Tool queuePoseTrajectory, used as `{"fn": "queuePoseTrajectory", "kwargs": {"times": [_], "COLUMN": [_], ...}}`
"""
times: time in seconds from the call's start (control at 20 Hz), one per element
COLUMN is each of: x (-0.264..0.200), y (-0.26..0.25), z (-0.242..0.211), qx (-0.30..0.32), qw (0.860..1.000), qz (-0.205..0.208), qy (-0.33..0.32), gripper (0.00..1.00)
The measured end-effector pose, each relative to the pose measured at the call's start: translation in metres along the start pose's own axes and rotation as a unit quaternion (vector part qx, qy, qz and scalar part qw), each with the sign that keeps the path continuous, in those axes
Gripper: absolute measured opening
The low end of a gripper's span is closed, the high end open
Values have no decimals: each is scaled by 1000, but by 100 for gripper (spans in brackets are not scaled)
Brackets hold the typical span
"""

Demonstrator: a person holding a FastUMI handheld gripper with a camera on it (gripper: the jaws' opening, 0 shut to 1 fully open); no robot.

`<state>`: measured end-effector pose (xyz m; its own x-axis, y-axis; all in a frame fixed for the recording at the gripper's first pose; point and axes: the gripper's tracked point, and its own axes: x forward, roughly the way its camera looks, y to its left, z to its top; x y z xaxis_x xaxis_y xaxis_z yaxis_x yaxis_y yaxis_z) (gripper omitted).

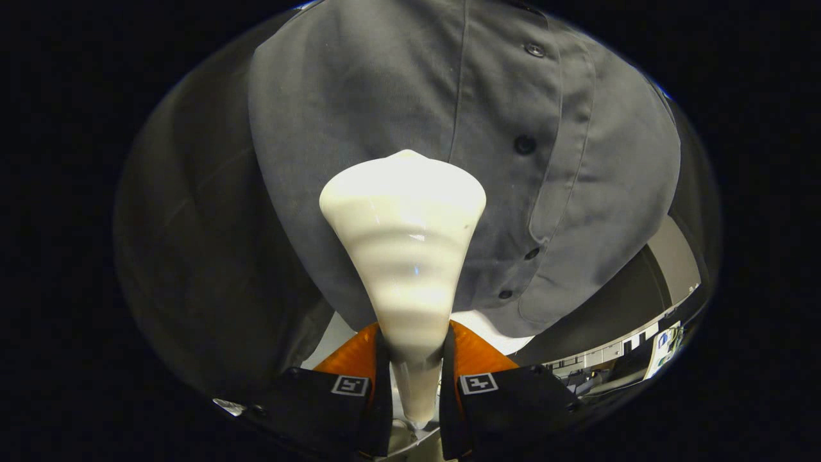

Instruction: Iron the clothes twice with a garment steamer, once on the left side and once on the right side.

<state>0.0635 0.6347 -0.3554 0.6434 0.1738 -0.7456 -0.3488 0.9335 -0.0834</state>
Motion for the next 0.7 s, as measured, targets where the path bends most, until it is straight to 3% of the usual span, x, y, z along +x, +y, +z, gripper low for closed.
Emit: {"fn": "queuePoseTrajectory", "kwargs": {"times": [0.35,0.7], "x": [24,72], "y": [-9,-43], "z": [-46,-132], "qx": [1,4], "qw": [999,997], "qz": [3,10], "qy": [33,74], "gripper": [38,38]}}
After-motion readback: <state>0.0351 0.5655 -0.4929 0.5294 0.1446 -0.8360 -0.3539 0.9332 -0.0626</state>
